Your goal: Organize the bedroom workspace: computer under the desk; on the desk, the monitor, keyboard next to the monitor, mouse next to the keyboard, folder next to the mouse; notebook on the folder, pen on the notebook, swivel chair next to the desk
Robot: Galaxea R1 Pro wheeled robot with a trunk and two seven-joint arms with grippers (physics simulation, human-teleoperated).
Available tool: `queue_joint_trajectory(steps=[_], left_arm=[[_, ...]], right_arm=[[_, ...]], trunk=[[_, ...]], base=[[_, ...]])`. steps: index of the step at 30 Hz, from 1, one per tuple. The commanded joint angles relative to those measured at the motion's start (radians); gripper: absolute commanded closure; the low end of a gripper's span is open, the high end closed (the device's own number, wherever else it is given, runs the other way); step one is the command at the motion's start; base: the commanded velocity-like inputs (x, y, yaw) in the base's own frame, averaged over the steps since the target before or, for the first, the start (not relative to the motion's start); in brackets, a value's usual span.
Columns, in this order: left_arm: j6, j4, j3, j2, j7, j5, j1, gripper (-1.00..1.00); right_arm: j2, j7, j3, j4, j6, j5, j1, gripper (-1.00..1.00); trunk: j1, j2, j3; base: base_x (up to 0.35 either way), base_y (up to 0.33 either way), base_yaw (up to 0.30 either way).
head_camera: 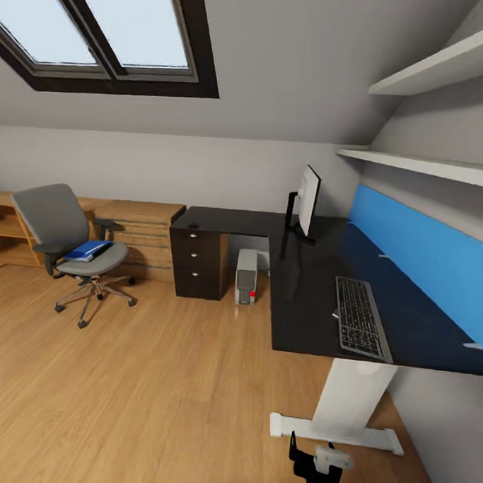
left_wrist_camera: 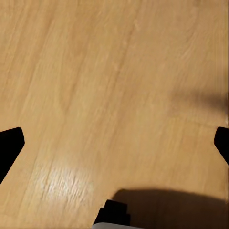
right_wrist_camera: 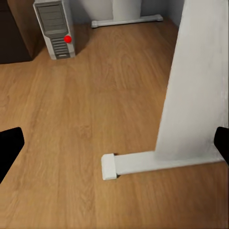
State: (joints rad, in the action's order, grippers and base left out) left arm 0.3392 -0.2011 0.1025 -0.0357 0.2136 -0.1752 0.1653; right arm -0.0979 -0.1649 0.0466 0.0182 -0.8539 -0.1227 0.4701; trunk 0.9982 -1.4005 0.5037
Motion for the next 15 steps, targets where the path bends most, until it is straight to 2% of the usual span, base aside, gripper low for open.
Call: queue_joint_trajectory(steps=[1,7,13,15], left_arm=[[0.004,0.000,0.009,0.000,0.006,-0.009,0.000,-1.00],[0.006,0.000,0.008,0.000,0.006,-0.009,0.000,-1.00],[0.008,-0.001,0.008,0.000,0.004,-0.011,0.000,-1.00],[0.009,-0.002,0.008,0.000,0.005,-0.011,0.000,-1.00]], right_arm=[[0.000,0.002,0.006,0.002,-0.004,-0.007,0.001,-1.00],[0.000,0.002,0.005,0.002,-0.004,0.008,0.001,-1.00],[0.002,0.002,0.005,0.002,-0.004,0.011,0.001,-1.00],[0.002,0.002,0.005,0.002,-0.004,0.012,0.001,-1.00]], trunk=[[0.000,-0.001,0.001],[0.000,-0.001,-0.001],[0.000,-0.001,-0.004],[-0.008,0.013,-0.011]], base=[[-0.006,-0.324,-0.250],[-0.002,-0.224,-0.267],[-0.001,-0.062,-0.278],[0.000,-0.020,-0.278]])
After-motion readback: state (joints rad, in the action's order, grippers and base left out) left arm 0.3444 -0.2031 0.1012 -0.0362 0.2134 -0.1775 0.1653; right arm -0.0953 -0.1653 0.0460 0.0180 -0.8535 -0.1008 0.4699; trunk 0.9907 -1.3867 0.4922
